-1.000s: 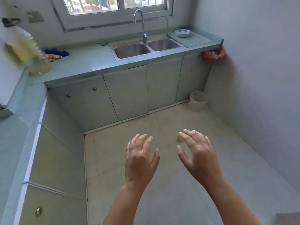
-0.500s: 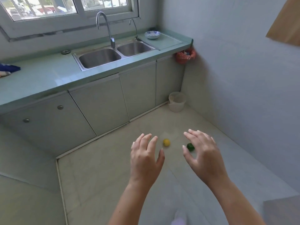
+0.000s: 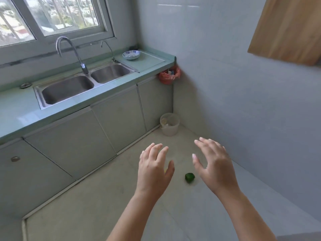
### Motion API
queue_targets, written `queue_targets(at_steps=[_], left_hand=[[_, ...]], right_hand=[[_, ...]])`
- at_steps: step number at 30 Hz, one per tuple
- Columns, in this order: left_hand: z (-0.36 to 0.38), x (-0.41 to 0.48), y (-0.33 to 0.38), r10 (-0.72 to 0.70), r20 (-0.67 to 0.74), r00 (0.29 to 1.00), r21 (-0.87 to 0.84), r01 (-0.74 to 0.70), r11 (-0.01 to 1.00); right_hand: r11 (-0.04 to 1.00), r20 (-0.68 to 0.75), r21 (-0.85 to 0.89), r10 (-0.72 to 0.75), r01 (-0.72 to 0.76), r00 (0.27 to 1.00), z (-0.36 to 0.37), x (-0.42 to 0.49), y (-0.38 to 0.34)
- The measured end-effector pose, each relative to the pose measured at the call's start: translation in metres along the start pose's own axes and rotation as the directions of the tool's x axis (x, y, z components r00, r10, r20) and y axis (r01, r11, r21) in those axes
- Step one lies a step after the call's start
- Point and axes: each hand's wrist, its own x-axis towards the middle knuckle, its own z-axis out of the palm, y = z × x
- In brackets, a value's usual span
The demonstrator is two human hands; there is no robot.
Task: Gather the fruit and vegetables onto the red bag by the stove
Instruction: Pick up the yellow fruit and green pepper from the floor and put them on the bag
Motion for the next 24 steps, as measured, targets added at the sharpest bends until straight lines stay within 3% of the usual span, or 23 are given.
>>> queue_targets(at_steps=[8, 24], left_hand=[[0.062, 0.045, 0.011, 0.001, 0.072, 0.997, -0.022, 0.001, 1.000], [0.137, 0.168, -0.049, -0.031, 0.112, 0.993, -0.044, 0.036, 0.998]], right_hand=[[0.998, 0.002, -0.002, 0.069, -0.069, 0.998, 0.018, 0.041, 0.058], [0.993, 0.093, -0.050, 0.106, -0.102, 0.990, 0.096, 0.158, 0.110]])
